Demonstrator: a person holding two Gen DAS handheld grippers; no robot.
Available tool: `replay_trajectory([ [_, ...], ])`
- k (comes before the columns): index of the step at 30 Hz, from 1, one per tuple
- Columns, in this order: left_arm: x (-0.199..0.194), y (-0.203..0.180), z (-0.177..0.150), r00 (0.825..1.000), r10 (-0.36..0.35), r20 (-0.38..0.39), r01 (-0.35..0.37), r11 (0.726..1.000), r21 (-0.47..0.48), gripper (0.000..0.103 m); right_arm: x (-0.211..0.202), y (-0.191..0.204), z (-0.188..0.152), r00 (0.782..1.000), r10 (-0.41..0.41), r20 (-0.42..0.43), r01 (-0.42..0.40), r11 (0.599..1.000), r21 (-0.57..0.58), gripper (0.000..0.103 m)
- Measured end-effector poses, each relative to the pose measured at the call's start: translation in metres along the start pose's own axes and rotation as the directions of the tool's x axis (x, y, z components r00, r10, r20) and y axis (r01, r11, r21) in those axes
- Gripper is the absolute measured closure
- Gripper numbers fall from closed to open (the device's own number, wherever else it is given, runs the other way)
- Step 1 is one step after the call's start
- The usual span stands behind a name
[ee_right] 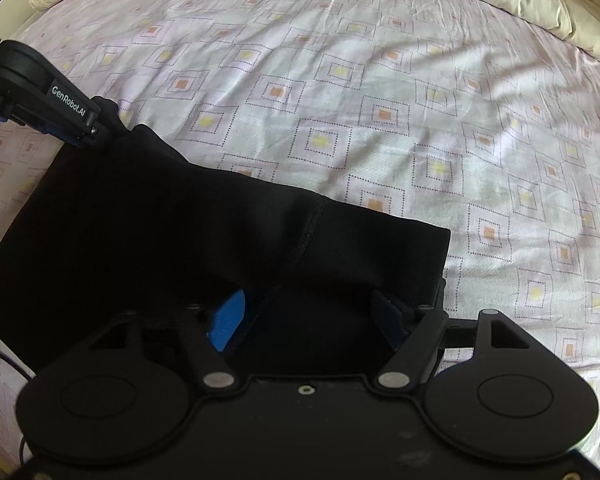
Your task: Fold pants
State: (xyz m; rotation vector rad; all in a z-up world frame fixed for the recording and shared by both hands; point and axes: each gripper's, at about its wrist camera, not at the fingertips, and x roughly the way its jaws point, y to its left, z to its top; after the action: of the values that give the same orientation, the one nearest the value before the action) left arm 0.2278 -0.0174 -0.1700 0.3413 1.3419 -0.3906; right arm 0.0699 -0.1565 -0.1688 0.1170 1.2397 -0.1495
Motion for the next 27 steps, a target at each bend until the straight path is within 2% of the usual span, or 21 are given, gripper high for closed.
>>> replay_trajectory([
  [5,-0.009,0.004,0.005,1.000,-0.017,-0.012,0.017,0.999,0.038,0.078,-0.002,-0.001,0.001,1.000,0.008,-0.004,-0.008,1.000,-0.024,0.027],
  [9,-0.049,0.010,-0.020,0.988,0.031,0.151,-0.038,0.998,0.042,0.078,-0.004,-0.003,0.000,1.000,0.014,-0.002,-0.014,1.000,-0.023,0.027],
  [12,-0.063,0.010,-0.056,0.983,0.020,0.182,-0.032,0.998,0.062,0.077,-0.005,0.000,-0.003,1.000,0.004,0.013,-0.004,1.000,-0.026,0.027],
  [14,-0.059,0.004,-0.082,0.987,0.029,0.159,-0.041,0.996,0.078,0.077,-0.006,0.001,-0.005,1.000,0.001,0.021,-0.001,1.000,-0.026,0.027],
  [18,-0.028,0.009,-0.128,0.998,0.048,0.033,-0.051,0.996,0.071,0.074,-0.007,0.001,-0.007,1.000,0.003,0.029,-0.002,0.999,-0.034,0.027],
  [19,-0.027,0.011,-0.138,0.998,0.047,0.041,-0.050,0.997,0.065,0.074,-0.008,0.001,-0.007,1.000,0.003,0.028,-0.002,0.999,-0.034,0.027],
  [21,-0.029,0.015,-0.143,0.996,0.038,0.075,-0.041,0.998,0.038,0.072,-0.008,0.002,-0.007,1.000,0.000,0.027,0.001,0.999,-0.040,0.028],
  [27,-0.026,0.035,-0.127,1.000,-0.002,-0.003,0.002,0.996,-0.091,0.060,-0.020,0.005,-0.012,0.999,-0.024,0.034,0.025,0.999,-0.042,0.030],
])
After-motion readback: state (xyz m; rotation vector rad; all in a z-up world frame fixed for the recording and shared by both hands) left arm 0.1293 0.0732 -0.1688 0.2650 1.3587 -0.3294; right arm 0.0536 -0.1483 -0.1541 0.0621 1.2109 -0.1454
